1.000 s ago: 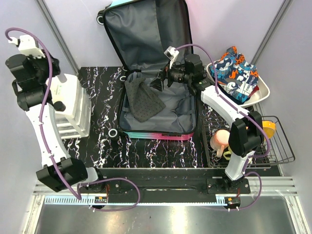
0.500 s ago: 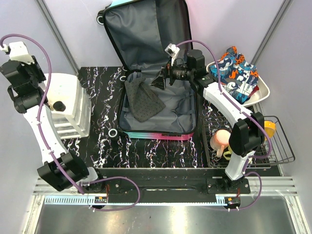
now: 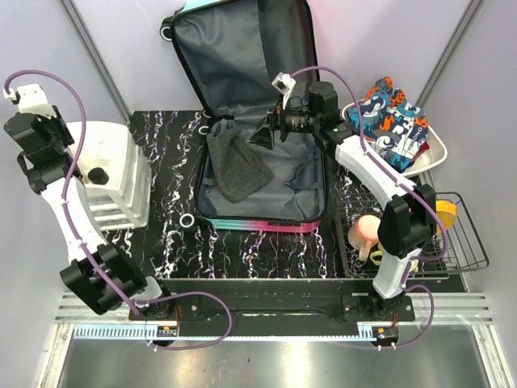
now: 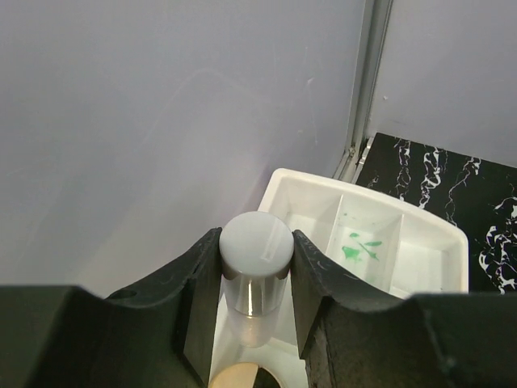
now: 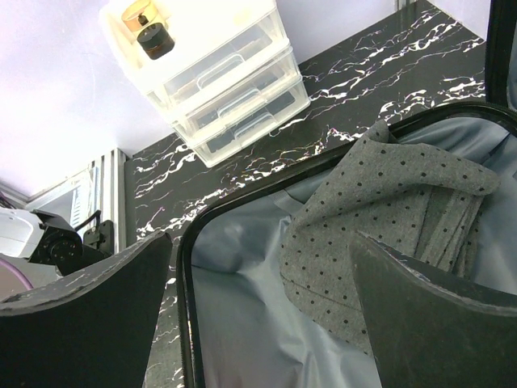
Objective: Open, take out, and arrange the luggage
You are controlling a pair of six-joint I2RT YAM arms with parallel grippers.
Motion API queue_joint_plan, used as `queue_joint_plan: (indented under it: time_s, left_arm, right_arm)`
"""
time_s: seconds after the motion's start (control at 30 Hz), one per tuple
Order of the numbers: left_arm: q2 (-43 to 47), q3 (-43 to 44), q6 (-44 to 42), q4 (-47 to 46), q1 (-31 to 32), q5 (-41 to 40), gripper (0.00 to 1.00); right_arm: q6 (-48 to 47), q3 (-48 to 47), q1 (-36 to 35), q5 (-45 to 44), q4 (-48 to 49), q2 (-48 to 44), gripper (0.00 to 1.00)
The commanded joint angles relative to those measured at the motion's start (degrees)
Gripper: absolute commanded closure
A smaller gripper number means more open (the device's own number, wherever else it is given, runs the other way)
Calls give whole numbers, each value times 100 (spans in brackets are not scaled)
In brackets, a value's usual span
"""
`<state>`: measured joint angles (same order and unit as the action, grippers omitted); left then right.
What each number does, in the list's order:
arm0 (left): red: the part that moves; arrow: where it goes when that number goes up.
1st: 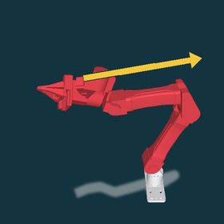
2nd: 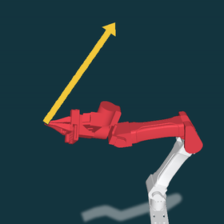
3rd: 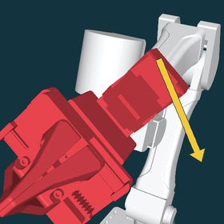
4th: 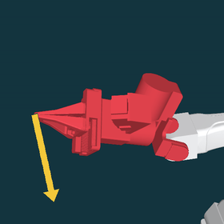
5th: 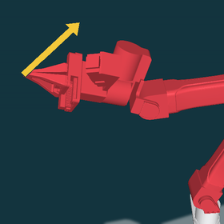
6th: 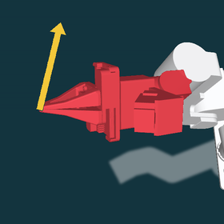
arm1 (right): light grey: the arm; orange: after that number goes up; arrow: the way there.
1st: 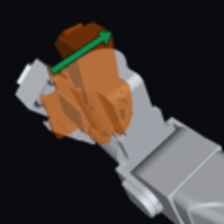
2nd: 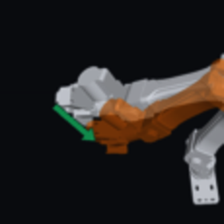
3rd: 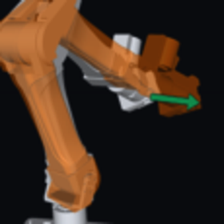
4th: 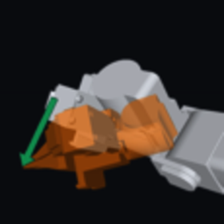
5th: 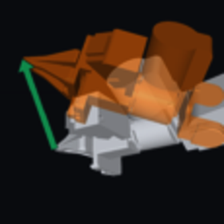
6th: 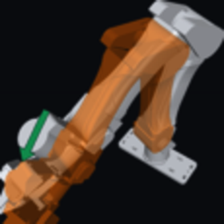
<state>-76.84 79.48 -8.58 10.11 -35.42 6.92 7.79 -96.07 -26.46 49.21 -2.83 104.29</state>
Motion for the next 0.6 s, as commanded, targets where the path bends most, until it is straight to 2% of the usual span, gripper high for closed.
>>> queue_joint_plan:
  time_s: [0.0,0.37,0.43,0.47,0.5,0.57]
  left_arm:
    - [-68,-56,23,-729,-26,266,100]
    - [-385,-55,198,-949,-26,530,98]
    - [-341,-178,321,-941,-27,565,78]
    - [-262,-240,357,-967,-35,565,66]
    - [-218,-301,400,-976,-27,574,48]
    - [-121,-451,471,-993,-27,504,36]
  right_arm:
    - [56,-237,27,229,195,39,0]
    - [-76,-237,27,229,107,48,0]
    - [-120,-210,18,203,90,48,0]
    - [-137,-201,35,194,72,48,0]
    - [-164,-201,35,185,46,56,0]
    - [-181,-201,35,194,20,65,0]
